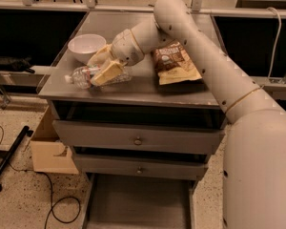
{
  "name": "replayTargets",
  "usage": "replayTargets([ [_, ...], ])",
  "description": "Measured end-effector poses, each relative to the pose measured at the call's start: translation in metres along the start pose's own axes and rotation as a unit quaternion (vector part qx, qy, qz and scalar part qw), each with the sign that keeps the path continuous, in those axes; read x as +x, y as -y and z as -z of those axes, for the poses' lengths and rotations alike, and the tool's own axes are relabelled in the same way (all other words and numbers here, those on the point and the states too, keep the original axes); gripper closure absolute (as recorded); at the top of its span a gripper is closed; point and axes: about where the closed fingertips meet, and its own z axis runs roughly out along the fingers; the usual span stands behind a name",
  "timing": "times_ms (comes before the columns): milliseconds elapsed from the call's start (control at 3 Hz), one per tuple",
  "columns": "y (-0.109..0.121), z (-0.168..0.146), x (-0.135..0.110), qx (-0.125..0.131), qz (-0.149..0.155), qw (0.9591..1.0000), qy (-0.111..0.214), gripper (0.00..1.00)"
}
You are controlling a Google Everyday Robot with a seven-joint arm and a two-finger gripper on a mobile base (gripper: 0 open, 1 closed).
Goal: Pick water bottle from bottom drawer and place on counter
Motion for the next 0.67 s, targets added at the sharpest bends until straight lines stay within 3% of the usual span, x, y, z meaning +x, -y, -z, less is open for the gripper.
replayTargets([
  [667,0.0000,-0.0001,0.0000,0.000,0.000,1.0000,0.000,0.15],
])
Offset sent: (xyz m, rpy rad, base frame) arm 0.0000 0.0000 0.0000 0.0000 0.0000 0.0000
